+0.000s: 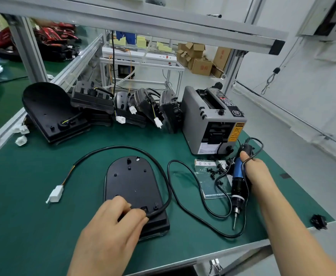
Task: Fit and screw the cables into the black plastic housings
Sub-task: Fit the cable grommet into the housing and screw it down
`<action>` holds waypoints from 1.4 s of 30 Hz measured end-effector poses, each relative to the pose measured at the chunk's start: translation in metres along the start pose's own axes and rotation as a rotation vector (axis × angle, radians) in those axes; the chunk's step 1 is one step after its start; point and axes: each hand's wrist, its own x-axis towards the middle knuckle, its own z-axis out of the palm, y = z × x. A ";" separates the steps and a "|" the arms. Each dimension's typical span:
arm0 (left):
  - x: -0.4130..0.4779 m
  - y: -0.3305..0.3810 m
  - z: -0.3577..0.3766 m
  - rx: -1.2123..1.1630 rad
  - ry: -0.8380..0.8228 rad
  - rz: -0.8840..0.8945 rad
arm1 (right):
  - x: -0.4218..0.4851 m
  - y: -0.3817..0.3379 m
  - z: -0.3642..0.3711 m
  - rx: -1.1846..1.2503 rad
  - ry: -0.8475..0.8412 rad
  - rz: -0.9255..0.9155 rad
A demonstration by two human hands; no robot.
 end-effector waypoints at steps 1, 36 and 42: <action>0.000 0.000 0.000 -0.002 0.002 0.001 | 0.000 0.000 0.003 -0.079 0.007 -0.046; 0.000 -0.001 0.001 -0.013 0.007 0.010 | -0.007 0.015 0.002 -0.356 0.178 -0.146; 0.000 -0.001 0.003 -0.013 0.018 0.011 | -0.003 0.012 -0.013 -0.511 -0.019 -0.130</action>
